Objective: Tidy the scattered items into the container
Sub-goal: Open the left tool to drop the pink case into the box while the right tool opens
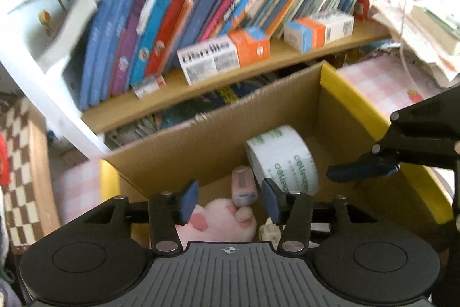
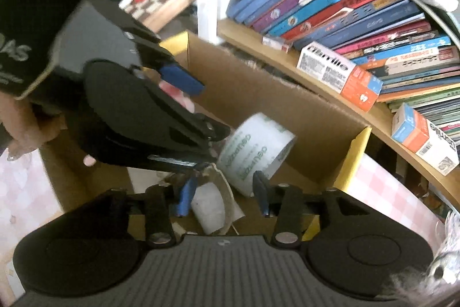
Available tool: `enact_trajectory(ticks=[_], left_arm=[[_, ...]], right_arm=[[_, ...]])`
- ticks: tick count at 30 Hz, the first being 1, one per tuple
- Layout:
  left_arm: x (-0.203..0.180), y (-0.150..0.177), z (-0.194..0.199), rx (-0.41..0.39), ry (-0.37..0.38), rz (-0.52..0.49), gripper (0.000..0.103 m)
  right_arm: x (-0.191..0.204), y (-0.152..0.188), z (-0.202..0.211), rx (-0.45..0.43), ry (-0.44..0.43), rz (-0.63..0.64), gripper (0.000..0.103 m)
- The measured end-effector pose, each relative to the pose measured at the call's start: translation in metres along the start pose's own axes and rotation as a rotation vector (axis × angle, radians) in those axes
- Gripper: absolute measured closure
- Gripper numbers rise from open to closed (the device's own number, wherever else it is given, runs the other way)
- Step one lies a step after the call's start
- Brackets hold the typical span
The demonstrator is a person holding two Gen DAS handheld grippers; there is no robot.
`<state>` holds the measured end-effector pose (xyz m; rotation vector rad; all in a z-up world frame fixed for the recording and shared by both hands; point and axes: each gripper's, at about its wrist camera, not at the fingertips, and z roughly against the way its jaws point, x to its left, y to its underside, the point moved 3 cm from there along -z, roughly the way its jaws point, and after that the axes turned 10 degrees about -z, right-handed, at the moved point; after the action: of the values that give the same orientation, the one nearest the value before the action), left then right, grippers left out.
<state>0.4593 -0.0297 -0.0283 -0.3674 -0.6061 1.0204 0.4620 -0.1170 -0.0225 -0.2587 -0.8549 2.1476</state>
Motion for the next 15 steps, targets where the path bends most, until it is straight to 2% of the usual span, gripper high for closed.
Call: enact_trajectory(ticks=[3, 9, 15], left_arm=[[0.001, 0.0, 0.024, -0.058, -0.016, -0.007, 0.051], [0.001, 0.007, 0.074, -0.167, -0.045, 0.004, 0.05], [0.0, 0.025, 0.124, -0.271, -0.08, 0.058, 0.044]], right_arm=[[-0.002, -0.001, 0.016, -0.044, -0.016, -0.029, 0.054], [-0.001, -0.003, 0.049, -0.131, -0.022, -0.08, 0.054], [0.013, -0.001, 0.082, -0.214, -0.036, -0.076, 0.05]])
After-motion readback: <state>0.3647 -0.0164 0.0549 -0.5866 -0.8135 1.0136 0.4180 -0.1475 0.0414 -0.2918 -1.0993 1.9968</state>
